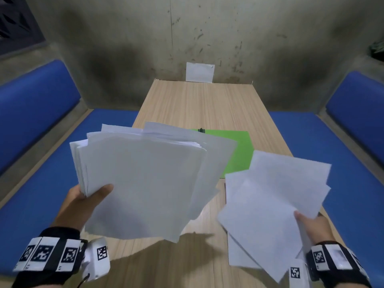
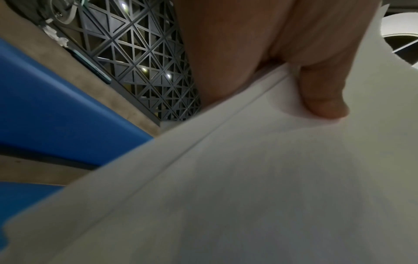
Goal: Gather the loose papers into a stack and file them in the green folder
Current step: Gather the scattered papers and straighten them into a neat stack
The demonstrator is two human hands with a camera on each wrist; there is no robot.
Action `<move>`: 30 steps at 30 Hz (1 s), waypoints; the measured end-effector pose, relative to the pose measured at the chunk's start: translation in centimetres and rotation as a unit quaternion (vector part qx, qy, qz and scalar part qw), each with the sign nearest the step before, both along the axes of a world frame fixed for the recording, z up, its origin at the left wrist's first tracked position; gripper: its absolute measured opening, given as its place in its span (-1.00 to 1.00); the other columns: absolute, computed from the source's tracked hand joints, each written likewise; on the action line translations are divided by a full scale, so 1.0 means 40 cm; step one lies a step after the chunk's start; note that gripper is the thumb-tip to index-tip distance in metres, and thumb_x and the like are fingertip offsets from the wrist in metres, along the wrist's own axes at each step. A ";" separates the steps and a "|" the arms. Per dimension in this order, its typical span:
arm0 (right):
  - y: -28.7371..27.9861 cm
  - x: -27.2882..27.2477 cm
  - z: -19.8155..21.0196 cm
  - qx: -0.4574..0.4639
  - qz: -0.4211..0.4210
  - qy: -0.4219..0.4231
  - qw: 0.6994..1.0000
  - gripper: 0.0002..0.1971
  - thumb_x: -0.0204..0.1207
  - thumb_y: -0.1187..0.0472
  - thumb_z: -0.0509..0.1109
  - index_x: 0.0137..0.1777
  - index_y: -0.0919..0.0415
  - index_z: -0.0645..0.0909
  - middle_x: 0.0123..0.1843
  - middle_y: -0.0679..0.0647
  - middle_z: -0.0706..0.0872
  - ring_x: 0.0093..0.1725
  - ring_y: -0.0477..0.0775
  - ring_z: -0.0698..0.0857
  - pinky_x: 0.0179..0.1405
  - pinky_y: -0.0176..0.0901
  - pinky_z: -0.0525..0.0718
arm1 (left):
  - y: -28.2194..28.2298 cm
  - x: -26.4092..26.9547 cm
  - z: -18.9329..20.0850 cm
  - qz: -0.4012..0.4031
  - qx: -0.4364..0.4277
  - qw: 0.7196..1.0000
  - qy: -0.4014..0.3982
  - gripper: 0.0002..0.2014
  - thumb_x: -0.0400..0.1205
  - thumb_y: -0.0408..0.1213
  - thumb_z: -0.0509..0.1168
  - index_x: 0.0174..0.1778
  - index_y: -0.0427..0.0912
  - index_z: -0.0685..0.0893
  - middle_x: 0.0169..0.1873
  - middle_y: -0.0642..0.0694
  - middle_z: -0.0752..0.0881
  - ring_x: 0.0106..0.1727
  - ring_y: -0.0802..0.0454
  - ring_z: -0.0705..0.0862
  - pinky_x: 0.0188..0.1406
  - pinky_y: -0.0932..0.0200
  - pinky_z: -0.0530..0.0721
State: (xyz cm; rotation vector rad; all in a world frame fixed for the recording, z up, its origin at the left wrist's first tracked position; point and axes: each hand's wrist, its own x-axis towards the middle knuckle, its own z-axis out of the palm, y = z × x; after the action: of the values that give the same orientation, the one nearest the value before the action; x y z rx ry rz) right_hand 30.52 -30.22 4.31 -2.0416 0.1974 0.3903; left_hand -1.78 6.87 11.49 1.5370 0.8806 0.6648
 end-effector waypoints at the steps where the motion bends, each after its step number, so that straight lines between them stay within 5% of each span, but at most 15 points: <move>1: 0.004 -0.001 0.018 0.017 -0.016 -0.007 1.000 -0.59 0.53 0.33 0.31 0.30 0.59 0.44 0.33 0.47 0.56 0.32 0.44 0.54 0.32 0.11 0.44 | -0.005 -0.001 0.011 -0.010 -0.006 1.000 -0.006 -0.70 0.27 -0.10 0.49 -0.12 -0.09 0.69 -0.17 -0.15 0.78 -0.03 -0.19 0.68 -0.12 -0.02 0.62; 3: 0.014 0.001 0.054 0.052 -0.023 -0.006 0.998 -0.57 0.54 0.28 0.31 0.30 0.58 0.43 0.30 0.43 0.57 0.31 0.42 0.53 0.33 0.12 0.43 | -0.008 0.000 0.025 -0.026 -0.007 1.000 -0.004 -0.76 0.29 -0.17 0.47 -0.15 -0.06 0.70 -0.31 -0.06 0.83 -0.03 -0.16 0.69 -0.19 0.04 0.59; 8: 0.082 -0.008 0.077 0.122 0.041 0.001 0.992 -0.65 0.49 0.25 0.39 0.20 0.47 0.56 0.19 0.36 0.69 0.12 0.29 0.65 0.29 0.14 0.54 | -0.020 0.019 0.033 -0.113 0.001 0.993 0.042 -0.23 -0.16 0.28 0.55 -0.09 -0.06 0.75 -0.15 -0.05 0.85 -0.13 -0.08 0.79 -0.11 -0.05 0.67; 9: 0.101 -0.019 0.075 0.133 0.065 0.011 0.989 -0.71 0.47 0.30 0.40 0.13 0.47 0.60 0.06 0.31 0.76 0.08 0.25 0.72 0.21 0.05 0.63 | -0.024 0.029 0.031 -0.130 -0.002 0.990 0.046 -0.16 -0.19 0.36 0.53 -0.07 -0.07 0.75 -0.14 -0.07 0.85 -0.13 -0.04 0.80 -0.10 -0.05 0.68; 11: 0.144 -0.056 0.083 0.147 0.142 0.035 0.978 -0.94 0.46 0.48 0.36 -0.15 0.36 0.65 -0.35 0.05 0.82 -0.21 -0.03 0.82 -0.28 -0.37 0.73 | -0.029 0.053 0.019 -0.141 -0.007 0.989 0.052 -0.13 -0.16 0.37 0.53 -0.01 -0.12 0.75 -0.11 -0.14 0.85 -0.09 -0.06 0.81 -0.03 -0.09 0.70; 13: 0.184 -0.097 0.077 0.163 0.209 0.057 0.963 -0.70 0.47 0.59 0.28 -0.32 0.18 0.57 -0.49 -0.04 0.74 -0.32 -0.09 0.81 -0.58 -0.51 0.62 | -0.021 0.079 -0.015 -0.134 -0.013 0.989 0.059 -0.27 -0.01 0.23 0.53 0.01 -0.15 0.74 -0.10 -0.19 0.85 -0.05 -0.13 0.80 0.01 -0.12 0.73; 16: 0.224 -0.144 0.055 0.195 0.273 0.110 0.936 -0.92 0.23 0.43 0.53 -0.36 0.26 0.75 -0.36 0.10 0.83 -0.34 0.05 0.80 -0.35 -0.24 0.75 | -0.014 0.122 -0.080 -0.097 -0.042 0.992 0.066 -0.63 0.32 -0.11 0.53 -0.04 -0.20 0.72 -0.30 0.00 0.86 -0.14 -0.16 0.76 -0.14 0.02 0.73; 18: 0.232 -0.160 0.033 0.168 0.281 0.155 0.932 -0.47 -0.26 0.17 0.71 -0.20 0.33 0.77 -0.27 0.21 0.85 -0.27 0.19 0.81 -0.24 -0.05 0.78 | -0.013 0.143 -0.128 -0.078 -0.046 0.991 0.097 -0.75 0.48 -0.35 0.45 0.05 -0.33 0.69 -0.38 0.01 0.82 -0.18 -0.15 0.74 -0.14 0.05 0.68; 20: 0.231 -0.162 -0.008 0.149 0.281 0.195 0.928 -0.08 -0.46 -0.07 0.75 -0.01 0.37 0.71 -0.10 0.31 0.84 -0.11 0.30 0.80 -0.11 0.04 0.77 | -0.019 0.157 -0.172 -0.084 -0.043 0.987 0.132 -0.79 0.51 -0.38 0.40 0.05 -0.35 0.68 -0.26 -0.14 0.78 -0.10 -0.22 0.74 -0.01 -0.03 0.67; 22: 0.229 -0.161 -0.042 0.139 0.294 0.206 0.923 -0.04 -0.39 -0.13 0.74 0.07 0.35 0.68 0.00 0.32 0.82 -0.03 0.31 0.79 0.04 0.14 0.74 | -0.031 0.164 -0.196 -0.093 -0.046 0.984 0.148 -0.84 0.52 -0.37 0.40 0.00 -0.25 0.67 -0.20 -0.18 0.76 -0.02 -0.26 0.74 0.10 -0.11 0.66; 24: 0.233 -0.187 -0.013 0.103 0.310 0.196 0.925 -0.24 -0.19 0.01 0.70 0.06 0.33 0.66 0.11 0.34 0.78 -0.02 0.26 0.77 0.17 0.19 0.68 | -0.048 0.169 -0.205 -0.103 -0.057 0.982 0.149 -0.87 0.53 -0.35 0.38 -0.03 -0.20 0.66 -0.19 -0.15 0.76 -0.06 -0.19 0.74 0.05 -0.05 0.68; 27: 0.244 -0.213 0.005 0.054 0.318 0.165 0.932 -0.49 0.44 0.30 0.41 0.38 0.35 0.39 0.42 0.20 0.48 0.30 0.07 0.50 0.26 -0.05 0.50 | -0.070 0.177 -0.198 -0.108 -0.079 0.982 0.133 -0.91 0.54 -0.37 0.38 -0.16 -0.08 0.65 -0.25 -0.09 0.77 -0.18 -0.07 0.73 -0.23 0.15 0.65; 30: 0.243 -0.210 -0.012 0.005 0.330 0.185 0.926 -0.15 0.23 0.29 0.61 0.44 0.58 0.25 0.49 0.23 0.37 0.45 0.13 0.39 0.40 -0.04 0.35 | -0.079 0.183 -0.195 -0.108 -0.084 0.982 0.129 -0.90 0.52 -0.37 0.39 -0.19 -0.06 0.65 -0.33 -0.03 0.77 -0.26 -0.01 0.73 -0.38 0.25 0.66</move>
State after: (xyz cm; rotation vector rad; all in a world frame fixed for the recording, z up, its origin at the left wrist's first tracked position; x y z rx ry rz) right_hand 22.13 -20.51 3.85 -1.9638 -0.2811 1.1939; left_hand 5.54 3.73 3.70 1.5585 0.9204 0.2310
